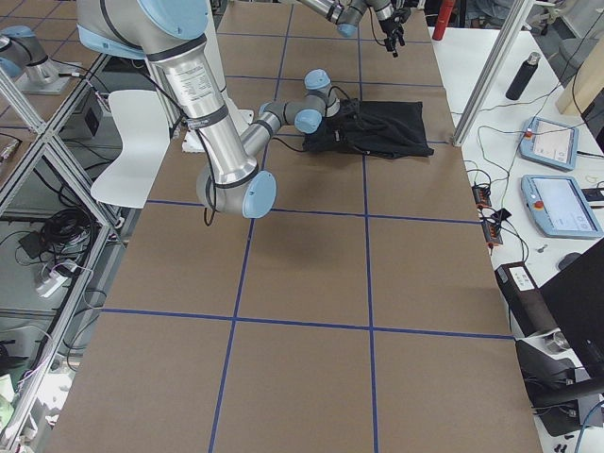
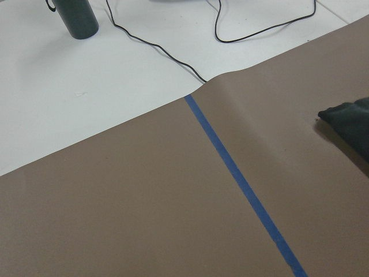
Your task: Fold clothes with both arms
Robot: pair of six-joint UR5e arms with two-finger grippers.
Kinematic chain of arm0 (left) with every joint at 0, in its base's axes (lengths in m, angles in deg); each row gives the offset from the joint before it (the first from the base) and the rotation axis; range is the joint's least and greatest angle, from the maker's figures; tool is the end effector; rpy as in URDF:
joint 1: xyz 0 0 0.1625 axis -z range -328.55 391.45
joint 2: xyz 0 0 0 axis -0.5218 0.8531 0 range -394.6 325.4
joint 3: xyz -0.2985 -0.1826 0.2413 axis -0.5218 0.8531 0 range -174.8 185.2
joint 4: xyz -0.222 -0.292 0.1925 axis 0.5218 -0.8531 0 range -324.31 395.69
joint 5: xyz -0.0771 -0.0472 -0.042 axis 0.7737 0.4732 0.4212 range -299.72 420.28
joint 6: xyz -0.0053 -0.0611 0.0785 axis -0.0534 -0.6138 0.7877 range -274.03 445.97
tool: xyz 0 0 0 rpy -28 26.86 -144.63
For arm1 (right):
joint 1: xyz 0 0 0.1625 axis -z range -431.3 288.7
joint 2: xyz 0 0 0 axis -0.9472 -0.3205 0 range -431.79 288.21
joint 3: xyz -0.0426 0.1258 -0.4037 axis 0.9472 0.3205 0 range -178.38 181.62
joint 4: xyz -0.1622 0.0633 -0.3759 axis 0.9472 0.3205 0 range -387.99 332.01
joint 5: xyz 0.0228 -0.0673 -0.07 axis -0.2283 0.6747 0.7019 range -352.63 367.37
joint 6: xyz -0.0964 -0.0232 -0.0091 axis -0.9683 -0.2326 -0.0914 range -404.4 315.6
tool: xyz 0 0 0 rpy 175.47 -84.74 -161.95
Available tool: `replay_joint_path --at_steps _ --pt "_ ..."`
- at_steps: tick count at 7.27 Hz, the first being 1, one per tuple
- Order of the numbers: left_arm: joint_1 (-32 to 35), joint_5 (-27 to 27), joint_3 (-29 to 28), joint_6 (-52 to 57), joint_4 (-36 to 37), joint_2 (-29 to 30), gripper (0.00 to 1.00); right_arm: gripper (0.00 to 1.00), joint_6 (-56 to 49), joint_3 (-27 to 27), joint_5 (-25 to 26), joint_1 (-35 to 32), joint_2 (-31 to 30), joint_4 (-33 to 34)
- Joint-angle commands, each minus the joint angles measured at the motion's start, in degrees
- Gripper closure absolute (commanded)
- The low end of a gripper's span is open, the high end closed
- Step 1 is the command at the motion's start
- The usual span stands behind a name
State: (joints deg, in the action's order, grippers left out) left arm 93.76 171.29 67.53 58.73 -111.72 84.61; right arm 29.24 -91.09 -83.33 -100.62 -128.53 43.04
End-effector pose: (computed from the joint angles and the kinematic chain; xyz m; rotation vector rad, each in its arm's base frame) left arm 0.2530 -0.6922 0.4857 0.7486 0.7652 0.1957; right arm -0.5363 -0.4527 0.2630 0.3623 -0.8898 0.2026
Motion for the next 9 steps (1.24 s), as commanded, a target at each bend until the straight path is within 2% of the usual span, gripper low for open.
replay_joint_path --at_steps 1,3,5,6,8,9 --pt "-0.08 0.0 0.07 -0.01 -0.33 -0.29 0.0 0.01 -0.85 -0.54 -0.35 0.22 -0.48 0.16" --pt "-0.08 0.0 0.16 -0.01 -0.77 -0.64 0.0 0.0 -3.65 -0.46 -4.19 -3.8 3.36 4.35" --pt "-0.17 0.0 0.77 -0.01 -1.56 -1.78 0.0 0.0 -3.67 0.85 -2.91 -1.55 13.28 18.12" --pt "-0.17 0.0 1.21 -0.01 -1.57 -1.96 0.0 0.0 -3.67 1.73 0.49 1.25 14.02 18.18" --pt "-0.17 0.0 1.22 -0.01 -1.57 -2.05 0.0 0.03 -4.02 11.44 1.67 1.89 20.49 17.92" --pt "-0.17 0.0 1.3 -0.01 -1.57 -2.22 0.0 0.1 -7.07 14.11 1.49 1.89 21.83 17.83"
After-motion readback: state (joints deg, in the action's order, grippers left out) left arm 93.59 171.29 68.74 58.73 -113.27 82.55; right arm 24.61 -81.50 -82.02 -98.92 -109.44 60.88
